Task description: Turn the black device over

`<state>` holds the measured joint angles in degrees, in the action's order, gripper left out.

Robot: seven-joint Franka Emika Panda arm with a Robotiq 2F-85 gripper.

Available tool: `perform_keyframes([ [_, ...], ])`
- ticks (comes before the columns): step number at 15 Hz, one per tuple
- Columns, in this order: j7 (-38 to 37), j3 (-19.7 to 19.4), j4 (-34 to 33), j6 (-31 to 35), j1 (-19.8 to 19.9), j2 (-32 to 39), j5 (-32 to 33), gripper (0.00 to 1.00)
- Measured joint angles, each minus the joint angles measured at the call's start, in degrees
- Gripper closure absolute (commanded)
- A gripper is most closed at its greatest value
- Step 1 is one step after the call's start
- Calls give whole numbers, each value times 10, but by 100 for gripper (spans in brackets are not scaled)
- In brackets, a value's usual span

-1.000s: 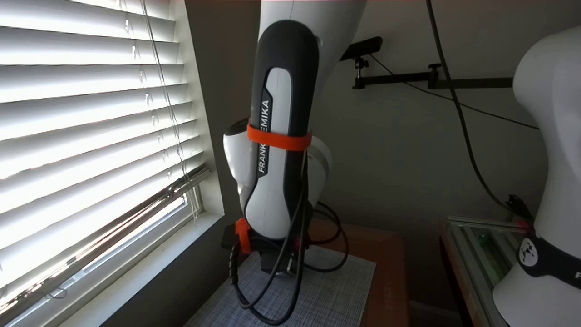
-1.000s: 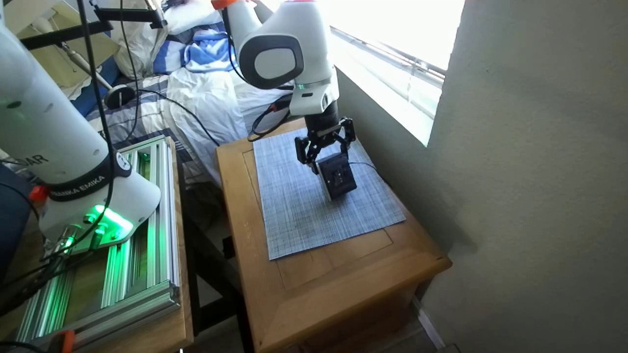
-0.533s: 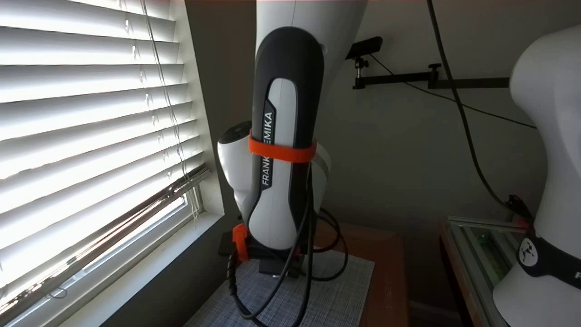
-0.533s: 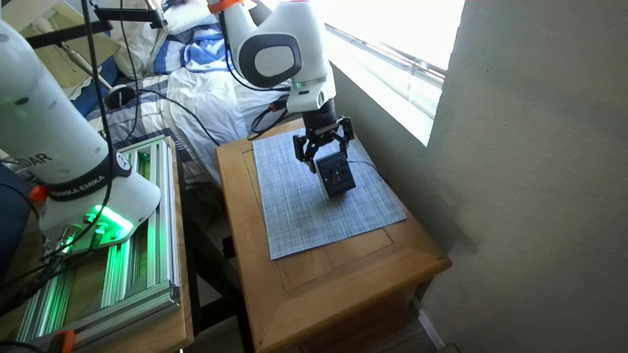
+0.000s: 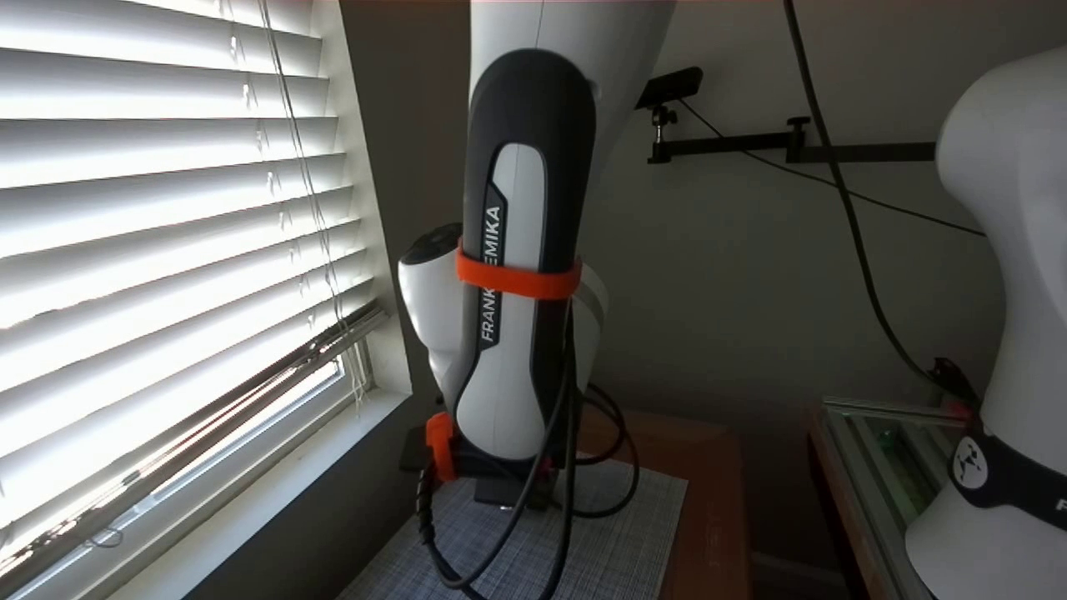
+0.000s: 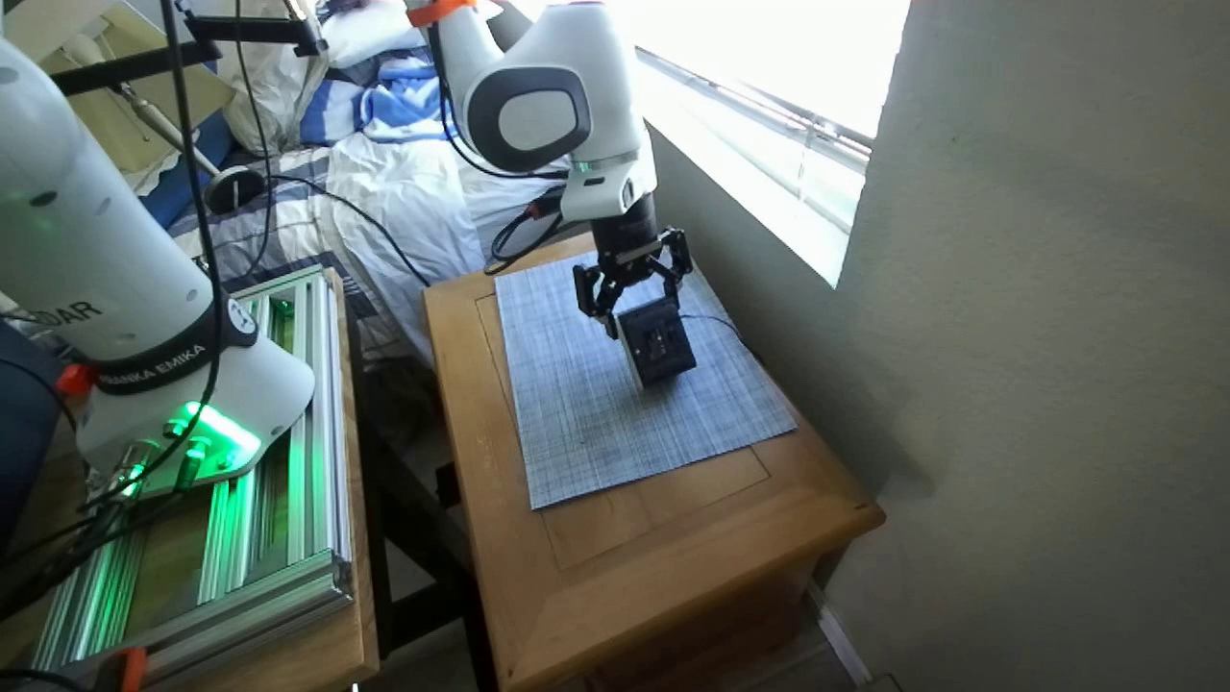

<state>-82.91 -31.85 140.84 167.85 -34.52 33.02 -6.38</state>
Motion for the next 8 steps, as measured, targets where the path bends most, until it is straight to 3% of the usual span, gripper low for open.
perform_keyframes([
  [3,2,17,0,20,9,-9,0,0],
  [8,3,58,1,28,63,-43,-1,0],
])
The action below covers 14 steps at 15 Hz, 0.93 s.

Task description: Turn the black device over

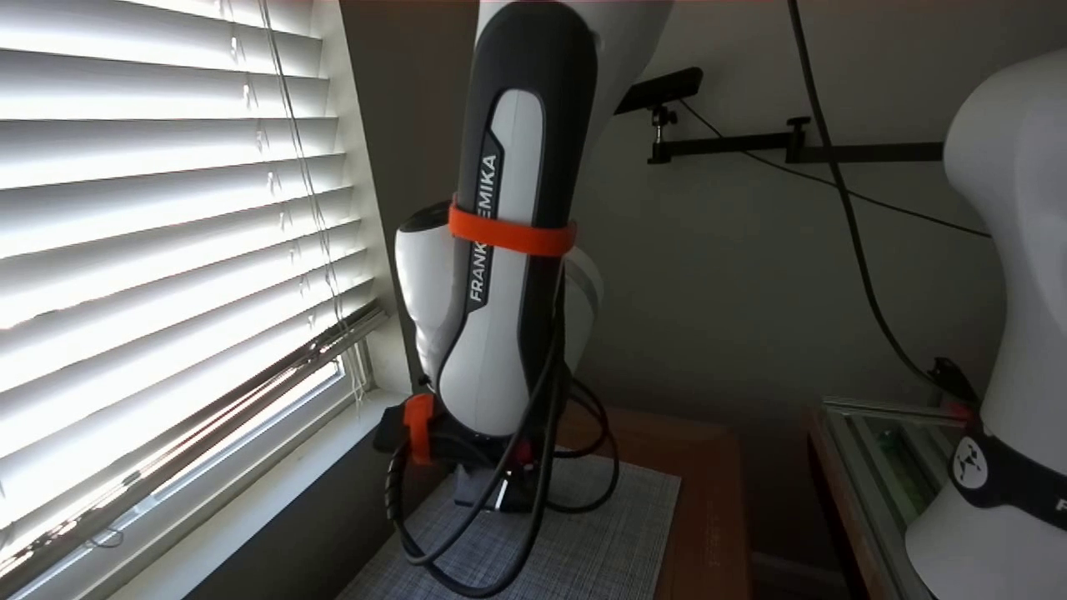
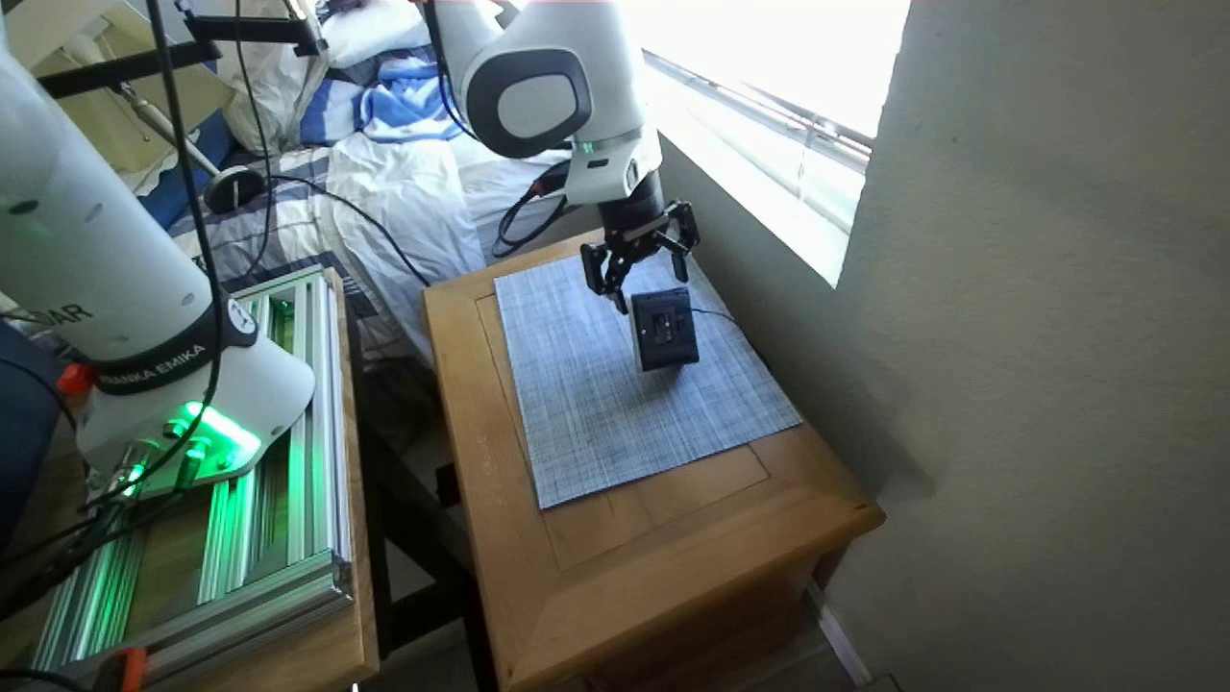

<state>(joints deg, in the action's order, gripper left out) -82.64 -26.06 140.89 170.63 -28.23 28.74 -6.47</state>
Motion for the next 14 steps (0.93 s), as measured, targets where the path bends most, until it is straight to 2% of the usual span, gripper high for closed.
perform_keyframes([
  [7,11,67,1,-5,73,-11,0,0],
  [11,28,118,1,-21,114,-19,-2,0],
  [14,37,140,2,-31,139,-30,-3,0],
])
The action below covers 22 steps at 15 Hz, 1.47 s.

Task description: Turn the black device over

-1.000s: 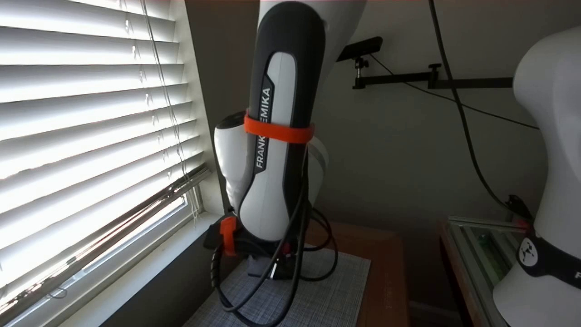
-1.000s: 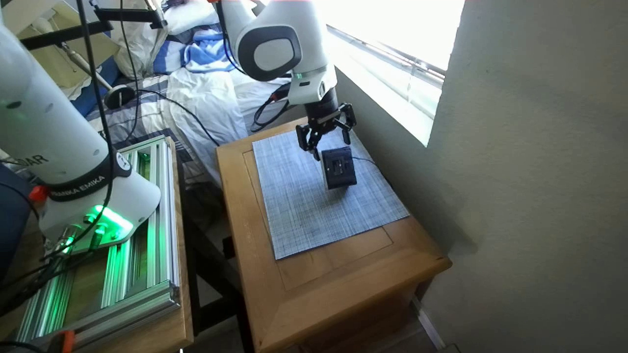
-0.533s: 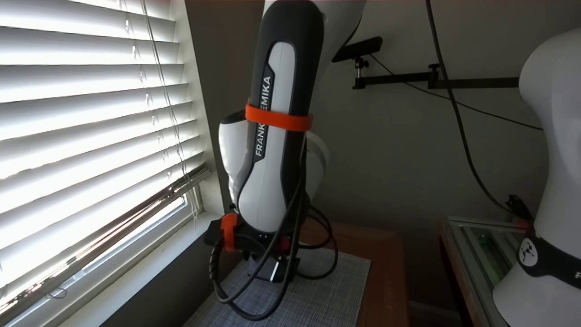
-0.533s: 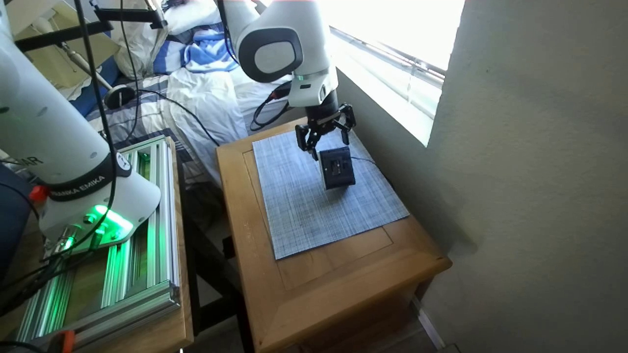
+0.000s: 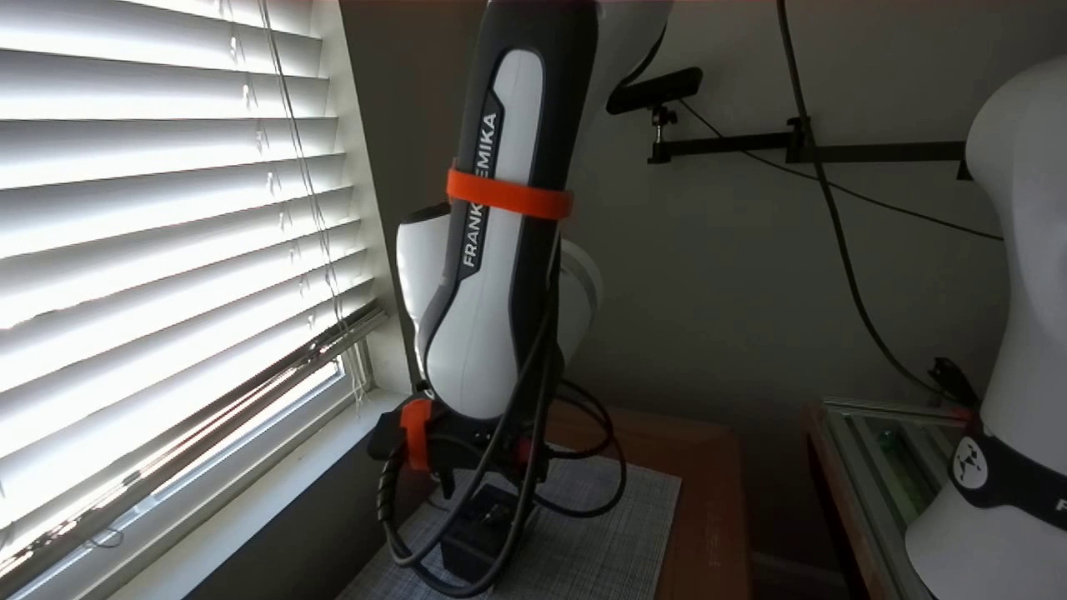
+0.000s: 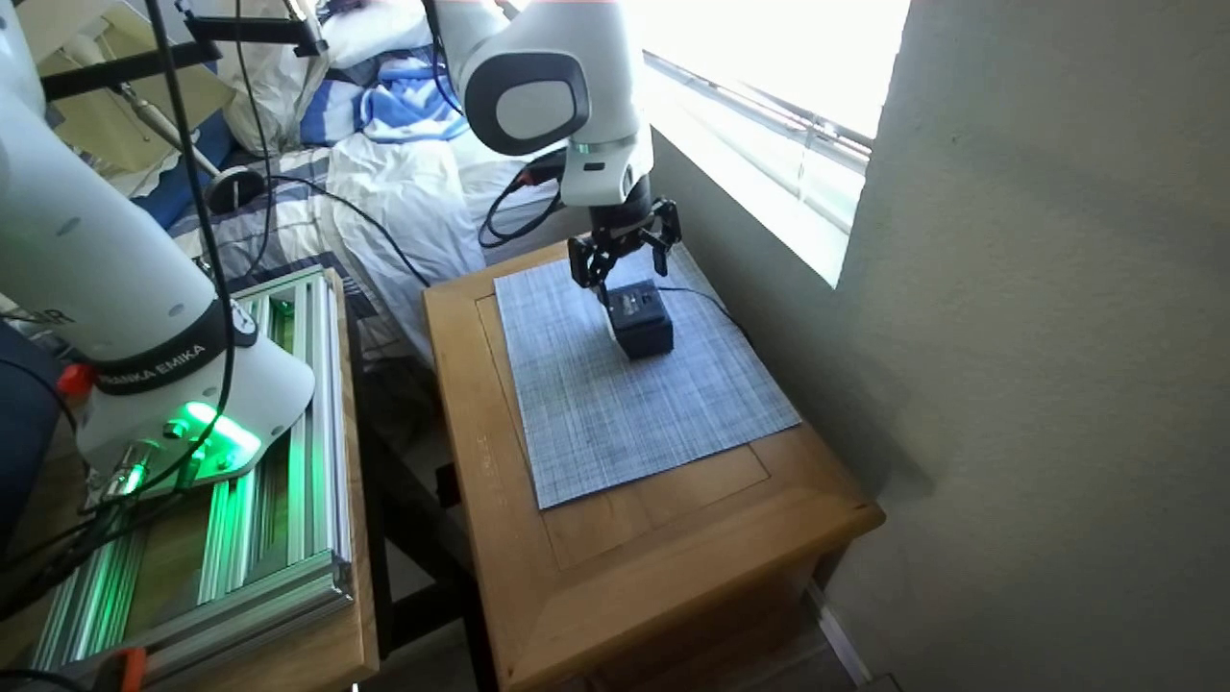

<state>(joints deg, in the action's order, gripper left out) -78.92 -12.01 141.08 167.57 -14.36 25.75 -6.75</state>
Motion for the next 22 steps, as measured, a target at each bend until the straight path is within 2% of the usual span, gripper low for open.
perform_keyframes([
  [8,29,34,8,-25,45,-26,-3,0],
  [11,114,75,13,-63,91,-56,-13,0],
  [13,188,87,13,-104,114,-82,-14,0],
  [18,358,81,13,-213,140,-142,-8,0],
  [22,460,73,13,-268,143,-177,19,0],
])
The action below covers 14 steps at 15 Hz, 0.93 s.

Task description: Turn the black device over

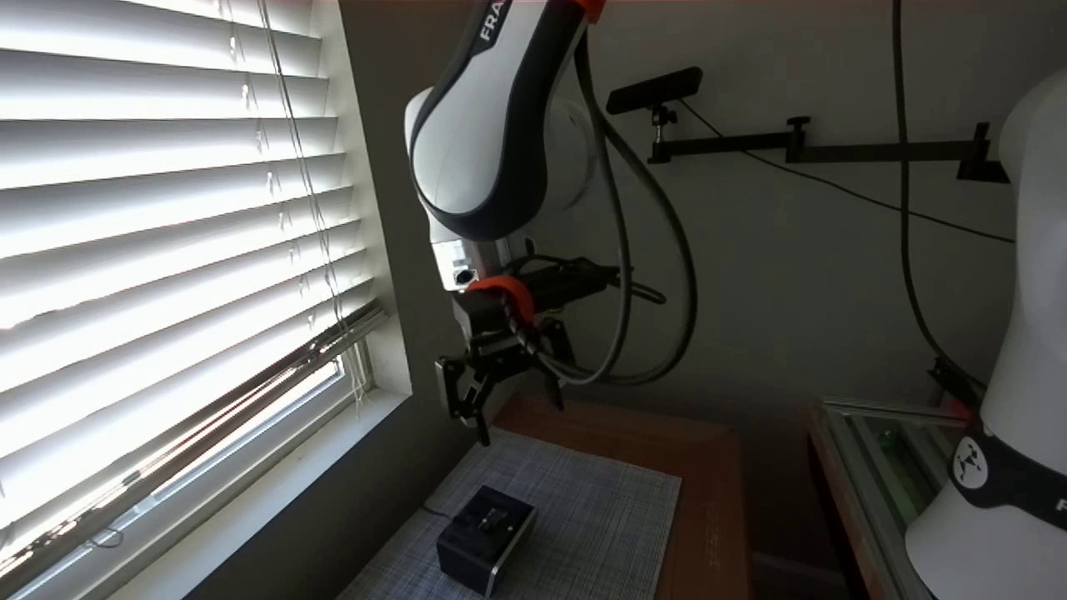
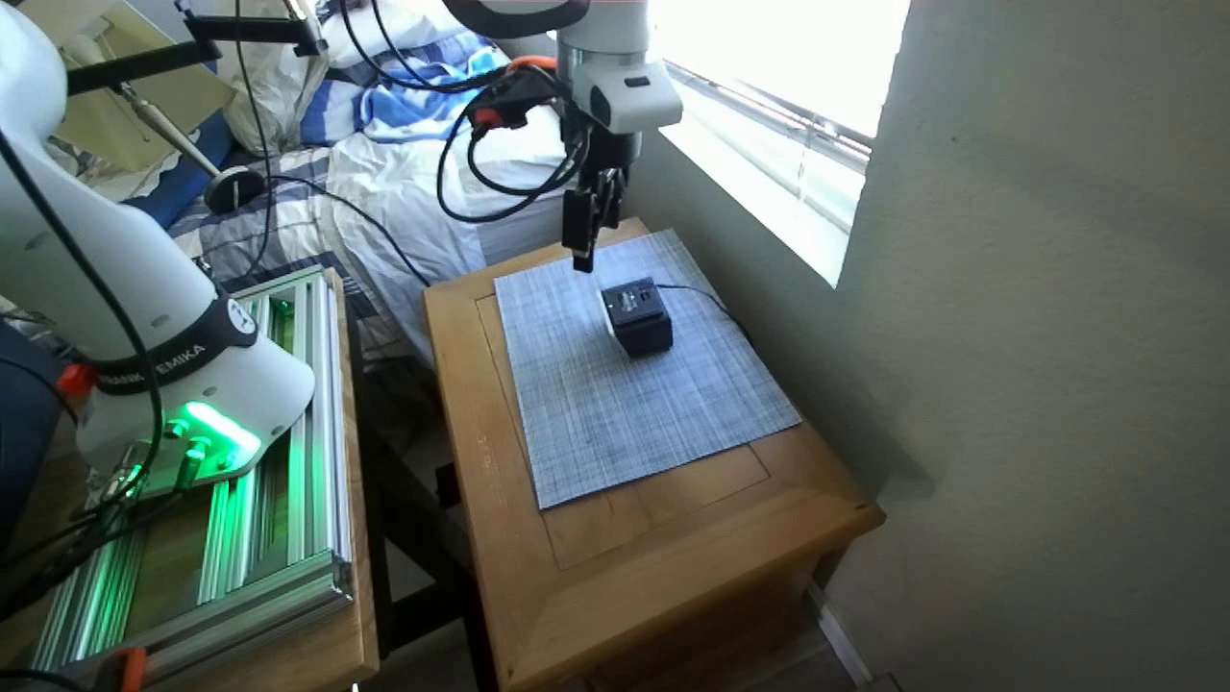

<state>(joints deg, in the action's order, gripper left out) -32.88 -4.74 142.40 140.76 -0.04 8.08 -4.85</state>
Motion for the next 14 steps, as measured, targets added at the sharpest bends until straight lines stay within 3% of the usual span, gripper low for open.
perform_keyframes([
  [7,128,5,4,-27,-1,-41,20,0],
  [14,192,20,30,-29,-1,-77,20,0],
])
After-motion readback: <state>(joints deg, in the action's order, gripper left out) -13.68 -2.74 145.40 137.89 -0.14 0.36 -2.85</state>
